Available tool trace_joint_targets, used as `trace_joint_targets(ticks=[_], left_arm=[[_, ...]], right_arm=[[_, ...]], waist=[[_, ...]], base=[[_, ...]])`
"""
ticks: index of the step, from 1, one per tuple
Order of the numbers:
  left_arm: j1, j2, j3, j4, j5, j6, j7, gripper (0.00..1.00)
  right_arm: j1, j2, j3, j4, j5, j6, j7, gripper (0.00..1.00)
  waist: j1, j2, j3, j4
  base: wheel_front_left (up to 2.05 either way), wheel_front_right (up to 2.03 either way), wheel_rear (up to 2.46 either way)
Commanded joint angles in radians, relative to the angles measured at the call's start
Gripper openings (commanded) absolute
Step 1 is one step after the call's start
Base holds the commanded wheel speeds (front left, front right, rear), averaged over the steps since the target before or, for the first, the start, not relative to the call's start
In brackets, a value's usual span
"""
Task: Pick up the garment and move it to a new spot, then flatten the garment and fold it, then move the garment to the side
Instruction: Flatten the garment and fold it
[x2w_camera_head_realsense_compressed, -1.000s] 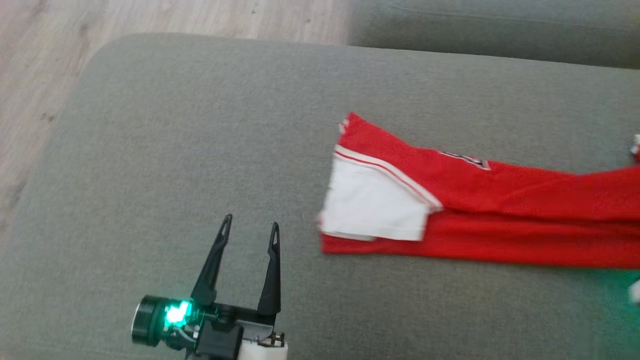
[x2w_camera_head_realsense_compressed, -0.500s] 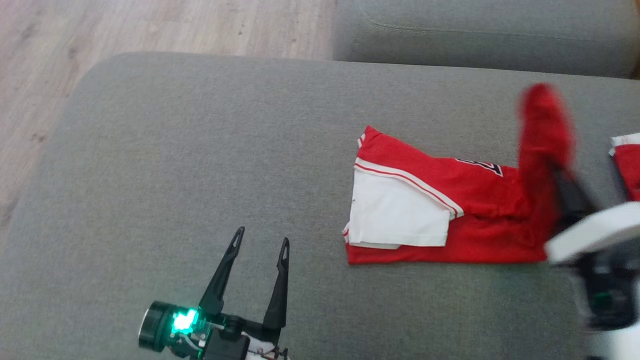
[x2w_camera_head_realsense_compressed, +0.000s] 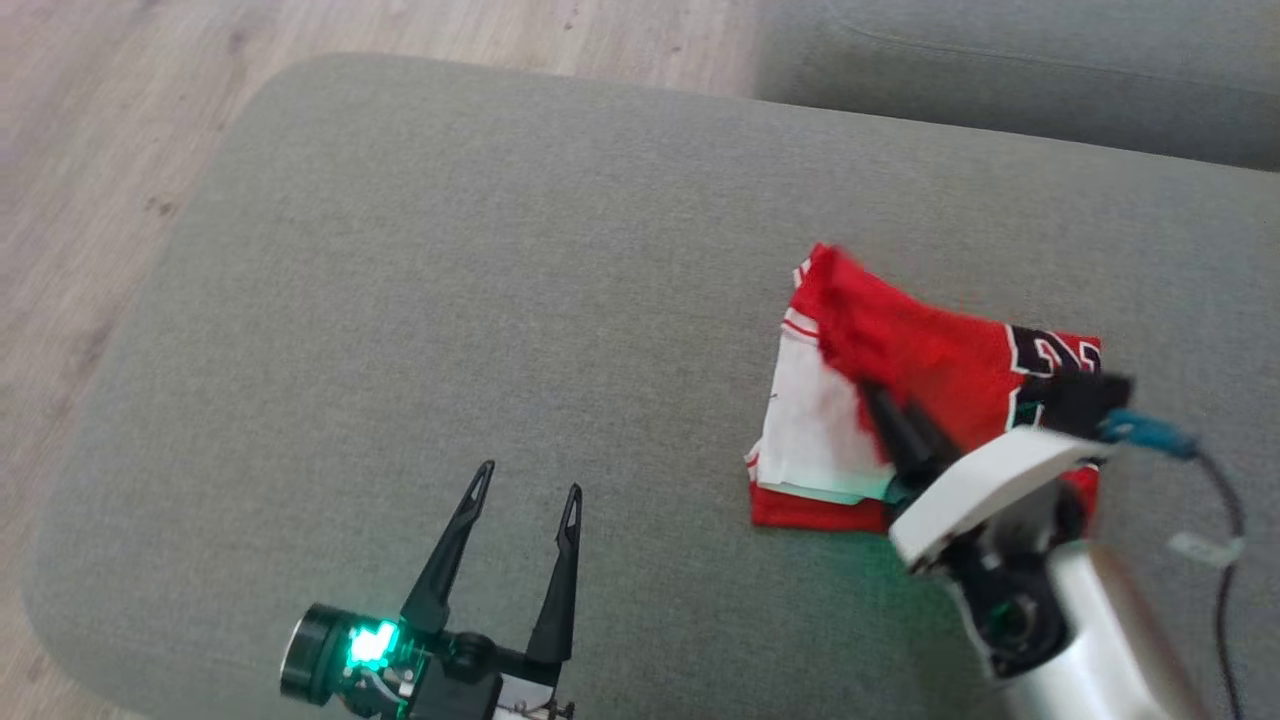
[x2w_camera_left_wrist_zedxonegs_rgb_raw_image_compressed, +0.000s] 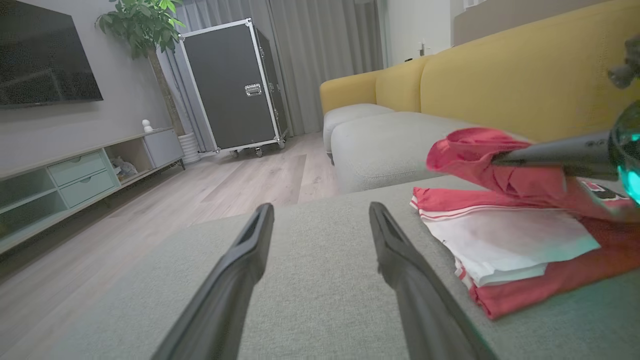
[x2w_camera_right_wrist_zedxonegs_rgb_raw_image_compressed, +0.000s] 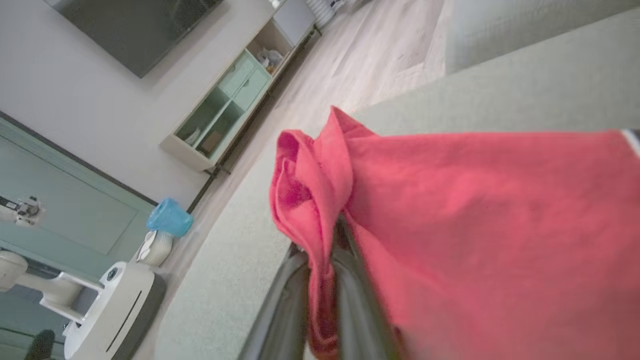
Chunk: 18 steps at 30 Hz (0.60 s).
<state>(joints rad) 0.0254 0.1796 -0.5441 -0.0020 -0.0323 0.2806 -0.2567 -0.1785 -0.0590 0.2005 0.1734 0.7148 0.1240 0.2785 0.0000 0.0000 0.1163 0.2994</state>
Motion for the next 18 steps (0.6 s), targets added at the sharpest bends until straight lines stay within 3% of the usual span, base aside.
trace_joint_targets(ticks=[1, 2, 3, 4, 9, 15, 18], left_arm=[[-0.031, -0.002, 0.033, -0.025, 0.008, 0.0, -0.005, 1.0], [-0.03, -0.004, 0.034, -0.024, 0.007, 0.0, -0.005, 1.0], [-0.029, -0.005, 0.035, -0.022, 0.007, -0.001, -0.005, 1.0], [-0.029, -0.006, 0.035, -0.02, 0.007, -0.001, -0.005, 1.0], [-0.024, -0.008, 0.046, -0.021, 0.01, 0.008, -0.005, 1.0], [-0.004, -0.007, 0.077, -0.039, 0.001, 0.024, -0.005, 1.0], [0.01, -0.013, 0.097, -0.048, -0.011, 0.031, -0.005, 1.0]], right_arm=[[-0.041, 0.008, 0.031, -0.02, 0.006, 0.007, -0.017, 0.0], [-0.044, 0.008, 0.054, 0.0, 0.005, 0.007, -0.026, 0.26], [-0.046, 0.008, 0.074, 0.017, 0.009, 0.007, -0.035, 0.76], [-0.048, 0.008, 0.092, 0.032, 0.012, 0.007, -0.044, 1.0], [-0.059, 0.009, 0.124, 0.029, 0.023, 0.007, -0.136, 1.0], [-0.031, 0.001, 0.027, -0.015, -0.135, 0.007, -0.295, 1.0], [0.009, -0.04, -0.021, -0.035, -0.201, 0.007, -0.392, 1.0]], waist=[[0.0, 0.0, 0.003, 0.007], [0.0, 0.0, 0.003, 0.009], [0.0, 0.0, 0.002, 0.011], [0.0, 0.0, 0.0, 0.013], [0.0, 0.0, -0.017, 0.001], [0.0, 0.0, -0.062, -0.044], [0.0, 0.0, -0.087, -0.067]], base=[[0.0, 0.0, 0.0], [0.0, 0.0, 0.0], [0.0, 0.0, 0.0], [0.0, 0.0, 0.0], [0.0, 0.0, 0.0], [0.0, 0.0, 0.0], [0.0, 0.0, 0.0]])
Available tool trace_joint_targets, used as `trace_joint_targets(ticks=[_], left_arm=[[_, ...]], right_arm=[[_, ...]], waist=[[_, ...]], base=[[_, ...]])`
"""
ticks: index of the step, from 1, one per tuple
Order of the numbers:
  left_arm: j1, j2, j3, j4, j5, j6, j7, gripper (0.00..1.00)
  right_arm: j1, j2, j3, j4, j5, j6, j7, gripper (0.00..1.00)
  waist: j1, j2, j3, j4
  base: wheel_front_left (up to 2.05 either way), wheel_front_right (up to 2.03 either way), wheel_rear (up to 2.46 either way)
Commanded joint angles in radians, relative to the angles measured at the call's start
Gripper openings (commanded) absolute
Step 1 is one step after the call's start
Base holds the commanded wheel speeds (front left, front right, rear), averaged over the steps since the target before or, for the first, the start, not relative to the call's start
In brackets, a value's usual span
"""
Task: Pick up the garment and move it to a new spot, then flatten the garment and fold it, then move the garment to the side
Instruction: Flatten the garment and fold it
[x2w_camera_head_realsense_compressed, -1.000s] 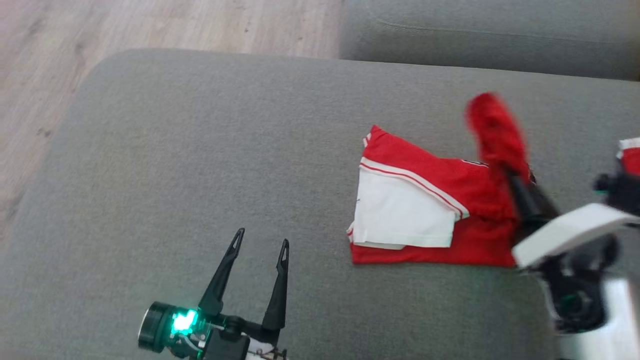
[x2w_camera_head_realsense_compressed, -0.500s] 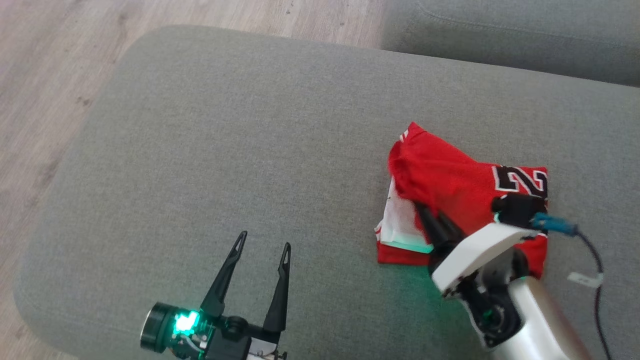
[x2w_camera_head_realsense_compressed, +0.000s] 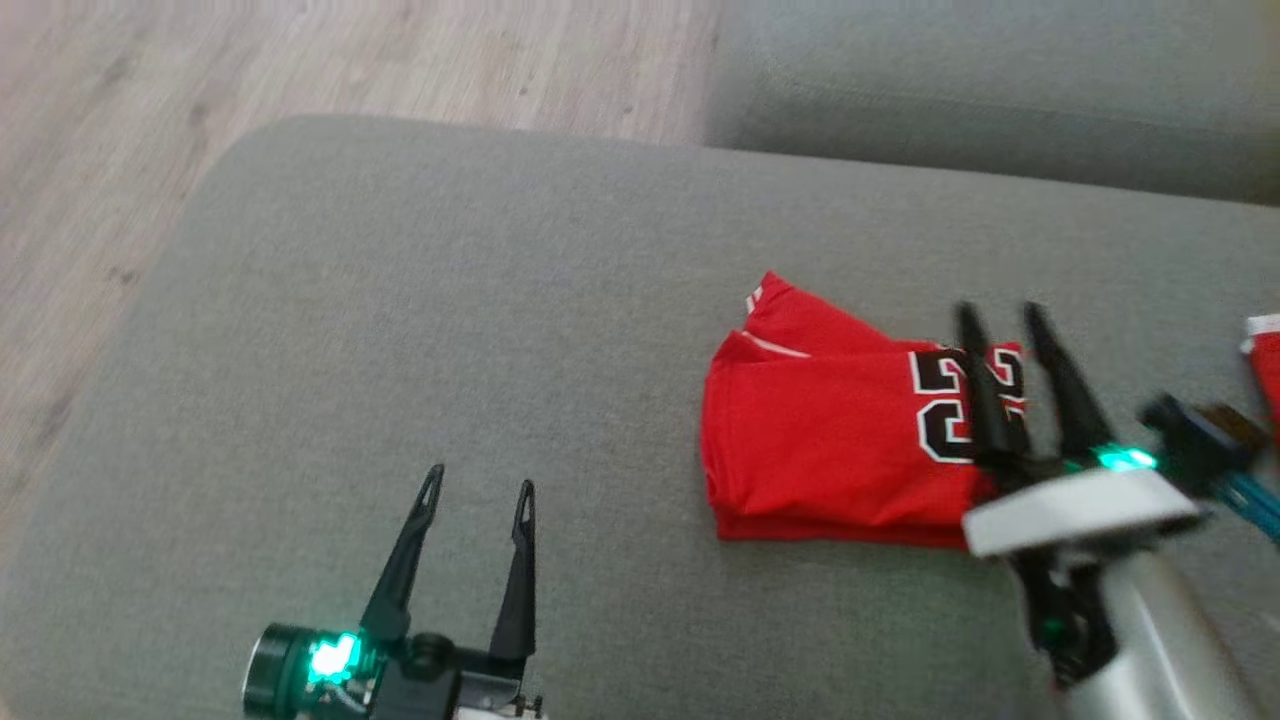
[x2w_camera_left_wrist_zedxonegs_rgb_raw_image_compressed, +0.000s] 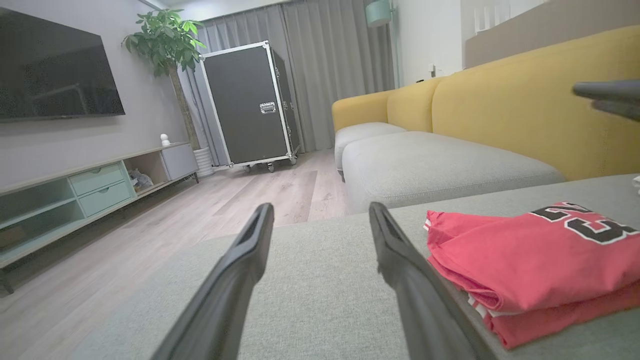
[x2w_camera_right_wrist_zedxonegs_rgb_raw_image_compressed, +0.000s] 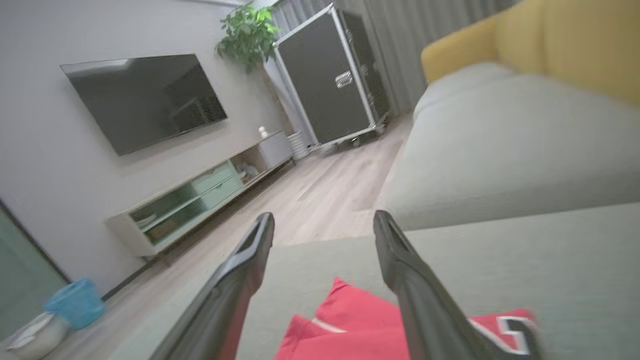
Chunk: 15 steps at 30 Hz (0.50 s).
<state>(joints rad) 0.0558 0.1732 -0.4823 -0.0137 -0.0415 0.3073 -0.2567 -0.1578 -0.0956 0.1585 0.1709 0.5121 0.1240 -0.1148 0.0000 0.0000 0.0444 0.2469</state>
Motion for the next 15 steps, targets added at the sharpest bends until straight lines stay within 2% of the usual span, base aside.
trace_joint_targets(ticks=[1, 5, 9, 10, 15], left_arm=[[-0.015, -0.009, 0.042, -0.04, -0.006, 0.006, -0.005, 1.0], [0.014, -0.02, 0.074, -0.053, -0.021, 0.013, -0.005, 1.0], [0.047, -0.038, 0.113, -0.058, -0.046, 0.01, -0.005, 1.0], [0.068, -0.047, 0.135, -0.053, -0.059, 0.002, -0.005, 1.0], [0.108, -0.054, 0.16, -0.037, -0.048, -0.03, -0.005, 1.0]], right_arm=[[0.008, -0.019, 0.006, -0.033, -0.021, 0.007, -0.033, 1.0], [0.097, -0.06, -0.05, -0.013, -0.094, 0.007, -0.125, 1.0], [0.19, -0.098, -0.075, -0.003, -0.222, 0.007, -0.146, 1.0], [0.236, -0.087, -0.092, -0.016, -0.266, 0.007, -0.146, 1.0], [0.312, -0.047, -0.12, -0.029, -0.337, 0.007, -0.147, 1.0]], waist=[[0.0, 0.0, -0.024, -0.022], [0.0, 0.0, -0.057, -0.043], [0.0, 0.0, -0.076, -0.054], [0.0, 0.0, -0.083, -0.059], [0.0, 0.0, -0.095, -0.072]], base=[[0.0, 0.0, 0.0], [0.0, 0.0, 0.0], [0.0, 0.0, 0.0], [0.0, 0.0, 0.0], [0.0, 0.0, 0.0]])
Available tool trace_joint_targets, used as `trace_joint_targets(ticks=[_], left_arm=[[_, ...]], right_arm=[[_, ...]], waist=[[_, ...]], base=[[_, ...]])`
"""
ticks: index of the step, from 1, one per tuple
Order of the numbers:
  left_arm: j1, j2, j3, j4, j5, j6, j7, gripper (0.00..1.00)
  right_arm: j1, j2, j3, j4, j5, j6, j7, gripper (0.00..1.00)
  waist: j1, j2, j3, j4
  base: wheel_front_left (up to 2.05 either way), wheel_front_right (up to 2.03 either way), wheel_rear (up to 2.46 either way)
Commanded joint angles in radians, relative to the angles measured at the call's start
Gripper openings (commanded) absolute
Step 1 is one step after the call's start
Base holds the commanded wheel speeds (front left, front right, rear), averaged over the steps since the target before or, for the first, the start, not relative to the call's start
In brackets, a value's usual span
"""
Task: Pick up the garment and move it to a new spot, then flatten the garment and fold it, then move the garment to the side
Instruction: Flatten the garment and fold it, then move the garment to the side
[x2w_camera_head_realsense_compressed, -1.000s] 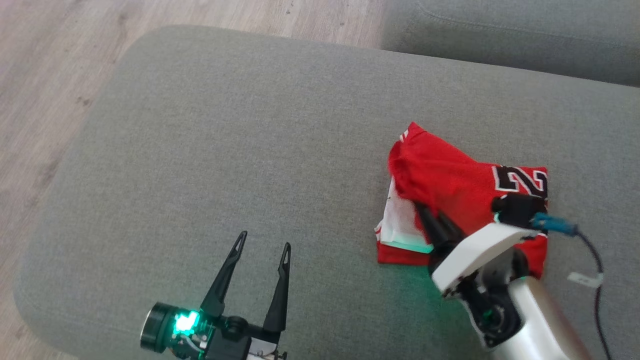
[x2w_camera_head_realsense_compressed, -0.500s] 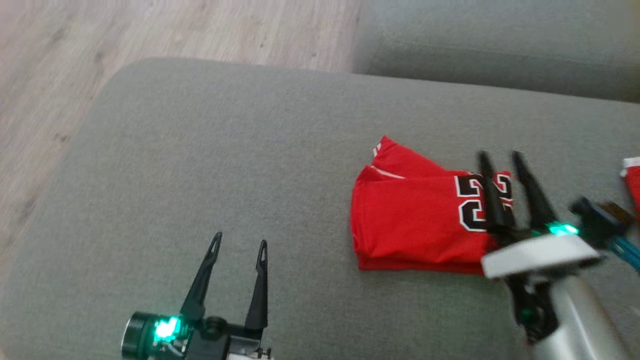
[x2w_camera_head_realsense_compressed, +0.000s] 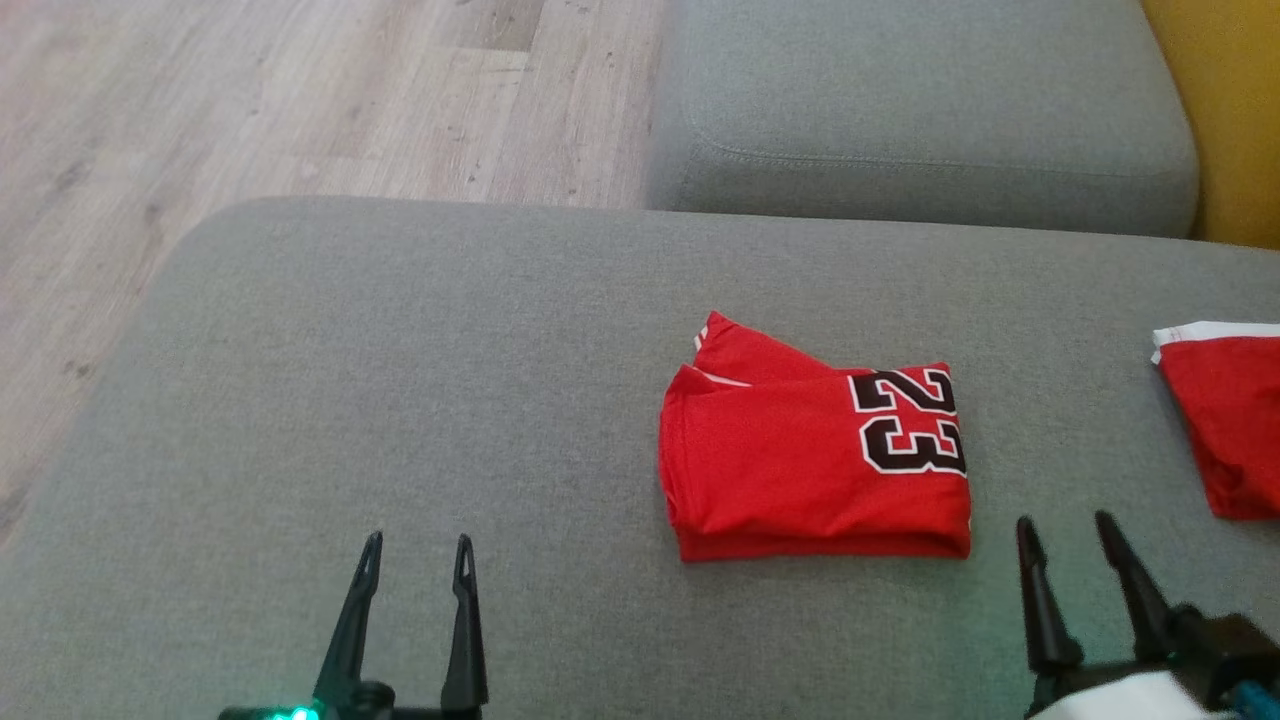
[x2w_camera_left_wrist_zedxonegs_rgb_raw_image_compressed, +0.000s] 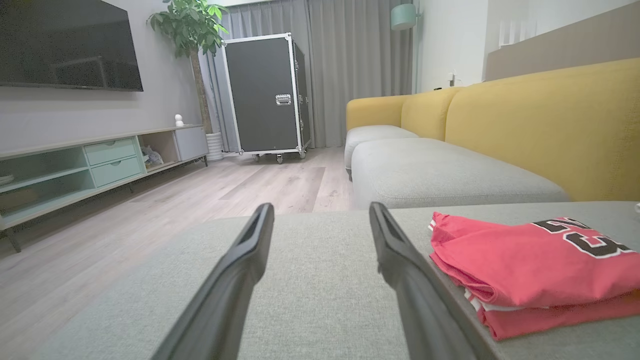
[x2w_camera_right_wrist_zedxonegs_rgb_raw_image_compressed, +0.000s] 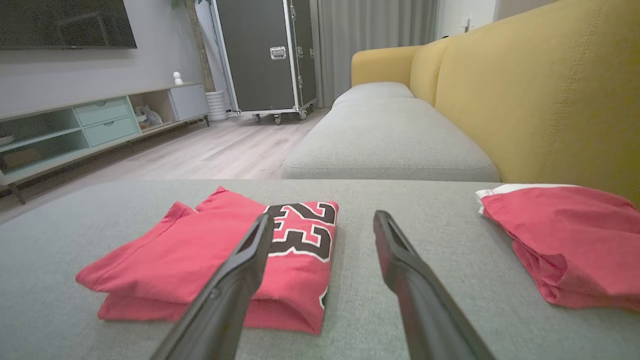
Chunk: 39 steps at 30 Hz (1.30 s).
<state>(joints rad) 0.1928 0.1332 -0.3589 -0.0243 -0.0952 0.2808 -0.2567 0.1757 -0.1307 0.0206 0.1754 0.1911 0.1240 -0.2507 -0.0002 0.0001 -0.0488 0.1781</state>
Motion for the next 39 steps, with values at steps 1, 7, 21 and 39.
trace_joint_targets(ticks=[1, 7, 21, 39], left_arm=[[-0.025, -0.016, 0.04, -0.024, 0.007, -0.011, -0.005, 1.0], [-0.021, -0.026, 0.058, -0.008, 0.018, -0.044, -0.005, 1.0], [-0.02, -0.046, 0.091, 0.009, 0.032, -0.094, -0.005, 1.0], [0.001, -0.069, 0.116, 0.025, 0.012, -0.165, -0.005, 1.0]], right_arm=[[-0.014, -0.009, 0.022, -0.033, -0.029, 0.007, -0.011, 1.0], [-0.009, 0.003, 0.037, -0.03, -0.053, 0.007, -0.011, 1.0], [-0.013, 0.008, 0.06, -0.02, -0.063, 0.007, -0.011, 1.0], [-0.021, 0.023, 0.042, -0.006, -0.014, 0.007, -0.011, 1.0]], waist=[[0.0002, -0.0001, -0.003, -0.006], [0.0002, -0.0001, 0.002, -0.015], [0.0002, -0.0001, -0.003, -0.028], [0.0002, -0.0001, -0.006, -0.047]], base=[[0.0, 0.0, 0.0], [0.0, 0.0, 0.0], [0.0, 0.0, 0.0], [0.0, 0.0, 0.0]])
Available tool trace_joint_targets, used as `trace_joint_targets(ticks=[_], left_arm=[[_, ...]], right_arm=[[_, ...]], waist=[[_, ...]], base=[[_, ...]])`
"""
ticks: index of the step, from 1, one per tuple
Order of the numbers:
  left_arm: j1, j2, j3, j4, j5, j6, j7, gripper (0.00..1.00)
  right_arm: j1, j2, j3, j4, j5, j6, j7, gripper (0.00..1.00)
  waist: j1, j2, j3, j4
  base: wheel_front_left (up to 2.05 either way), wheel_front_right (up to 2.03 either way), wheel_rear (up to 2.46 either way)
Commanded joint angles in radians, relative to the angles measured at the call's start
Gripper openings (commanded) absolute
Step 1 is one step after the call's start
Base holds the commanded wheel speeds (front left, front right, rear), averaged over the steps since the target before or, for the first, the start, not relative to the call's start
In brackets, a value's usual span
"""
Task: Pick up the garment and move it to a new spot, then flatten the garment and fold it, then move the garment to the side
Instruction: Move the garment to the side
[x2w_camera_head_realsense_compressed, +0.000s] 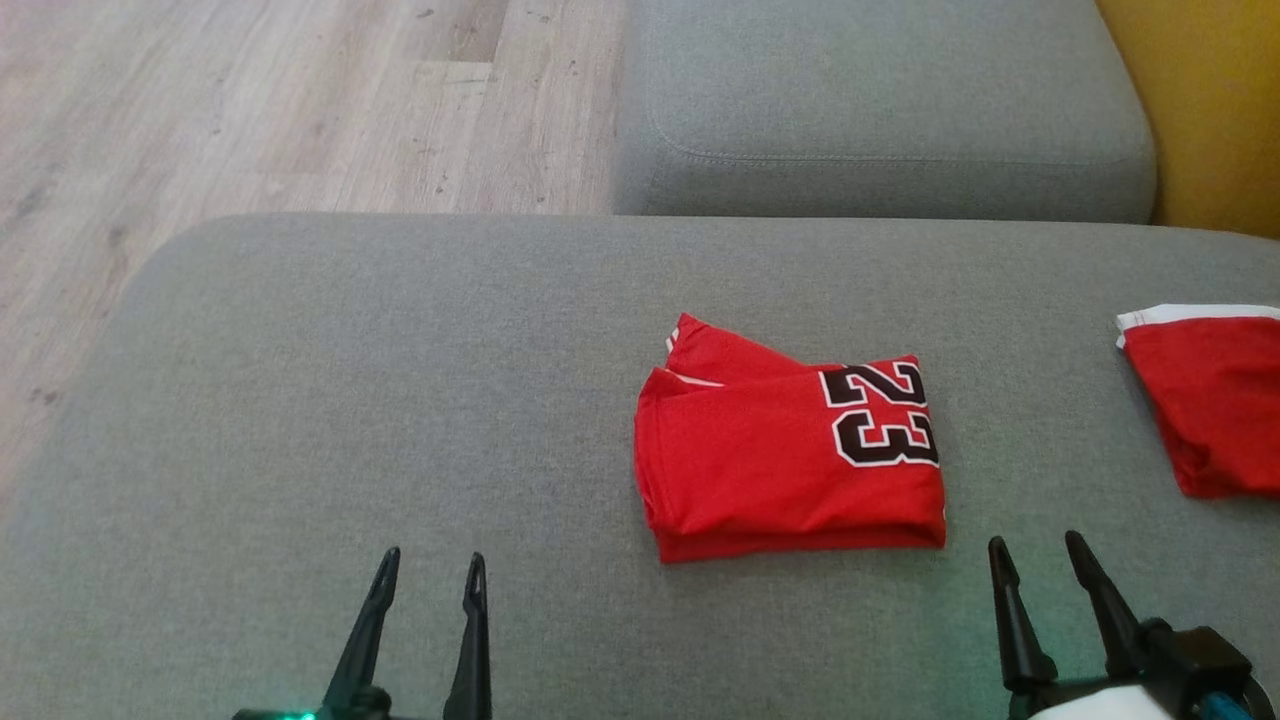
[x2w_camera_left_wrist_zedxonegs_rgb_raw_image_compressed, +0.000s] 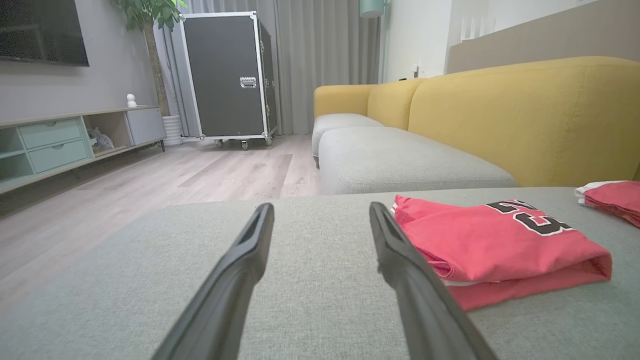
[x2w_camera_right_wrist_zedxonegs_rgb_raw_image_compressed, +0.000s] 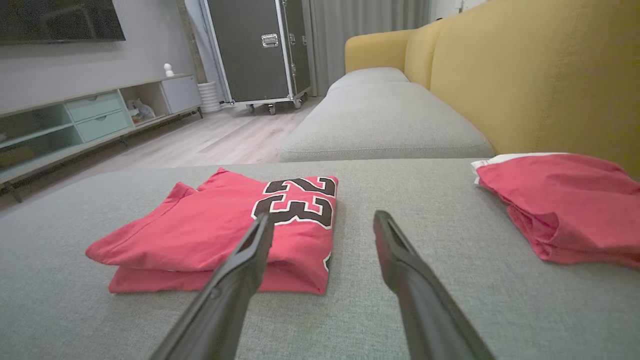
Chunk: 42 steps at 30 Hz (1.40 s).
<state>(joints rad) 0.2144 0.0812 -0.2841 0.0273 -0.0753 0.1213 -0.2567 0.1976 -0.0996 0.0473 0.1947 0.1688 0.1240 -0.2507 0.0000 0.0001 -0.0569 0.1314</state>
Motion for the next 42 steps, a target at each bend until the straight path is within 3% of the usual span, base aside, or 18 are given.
trace_joint_targets(ticks=[1, 12, 18, 26, 28, 29, 35, 42], left_arm=[[-0.019, -0.018, 0.043, -0.022, -0.016, -0.009, -0.005, 1.0], [-0.039, -0.027, 0.029, -0.022, -0.018, -0.047, -0.005, 1.0], [-0.058, -0.029, 0.013, -0.038, -0.023, -0.068, -0.005, 1.0], [-0.091, -0.031, -0.011, -0.045, -0.017, -0.082, -0.005, 1.0], [-0.096, -0.031, -0.013, -0.04, -0.017, -0.081, -0.005, 1.0], [-0.098, -0.031, -0.013, -0.04, -0.018, -0.08, -0.005, 1.0], [-0.109, -0.031, -0.013, -0.05, -0.03, -0.069, -0.005, 1.0], [-0.17, -0.031, -0.02, -0.063, -0.019, -0.081, -0.005, 1.0]], right_arm=[[-0.048, -0.01, 0.016, -0.021, 0.012, 0.007, -0.011, 1.0], [-0.215, -0.085, 0.126, 0.19, 0.097, 0.007, 0.004, 1.0], [-0.356, -0.11, 0.16, 0.298, 0.169, 0.007, 0.104, 1.0], [-0.517, -0.097, 0.197, 0.473, 0.371, 0.007, 0.262, 1.0], [-0.534, -0.085, 0.237, 0.491, 0.455, 0.007, 0.318, 0.5], [-0.543, -0.088, 0.256, 0.486, 0.495, 0.007, 0.332, 0.0], [-0.596, -0.188, 0.309, 0.431, 0.598, 0.007, 0.286, 0.0], [-0.678, -0.423, 0.32, 0.346, 0.558, 0.007, 0.255, 0.0]], waist=[[0.0, -0.0001, 0.004, -0.001], [0.0, -0.0001, 0.054, 0.006], [0.0, -0.0001, 0.099, 0.016], [0.0, -0.0001, 0.154, 0.037], [0.0, -0.0001, 0.162, 0.037], [0.0, -0.0001, 0.167, 0.035], [0.0, -0.0001, 0.211, -0.022], [0.0, -0.0001, 0.325, -0.135]], base=[[0.0, 0.0, 0.0], [0.0, 0.0, 0.0], [0.0, 0.0, 0.0], [0.0, 0.0, 0.0], [0.0, 0.0, 0.0], [0.0, 0.0, 0.0], [0.0, 0.0, 0.0], [0.0, 0.0, 0.0]])
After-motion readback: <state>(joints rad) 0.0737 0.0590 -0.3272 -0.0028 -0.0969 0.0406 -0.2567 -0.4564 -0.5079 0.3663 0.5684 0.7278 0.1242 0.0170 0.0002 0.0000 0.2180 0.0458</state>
